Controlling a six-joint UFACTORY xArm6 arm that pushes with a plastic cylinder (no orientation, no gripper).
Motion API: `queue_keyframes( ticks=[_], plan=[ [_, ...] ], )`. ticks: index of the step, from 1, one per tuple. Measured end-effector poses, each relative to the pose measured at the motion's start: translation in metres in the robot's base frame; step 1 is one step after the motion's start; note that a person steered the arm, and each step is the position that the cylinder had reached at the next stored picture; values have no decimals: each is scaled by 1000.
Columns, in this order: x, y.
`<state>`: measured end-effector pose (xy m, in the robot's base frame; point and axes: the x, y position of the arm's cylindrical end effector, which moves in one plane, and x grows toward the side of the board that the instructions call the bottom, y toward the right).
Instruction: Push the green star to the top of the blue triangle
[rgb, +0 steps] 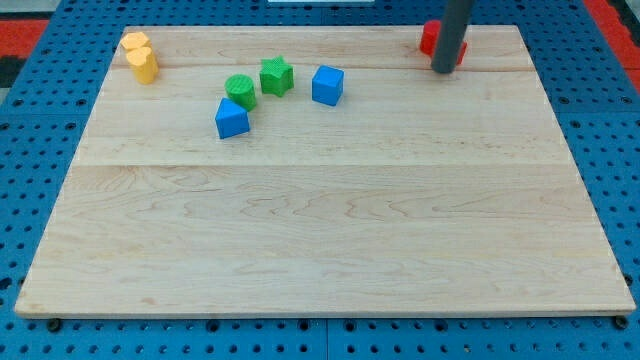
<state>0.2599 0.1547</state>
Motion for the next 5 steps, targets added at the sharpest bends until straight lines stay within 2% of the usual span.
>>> queue_keyframes(
  ticks=[1,2,3,4,5],
  plan=[
    [-1,-35],
    [44,-65],
    [38,-112],
    [-14,-133],
    [2,-195]
  ],
)
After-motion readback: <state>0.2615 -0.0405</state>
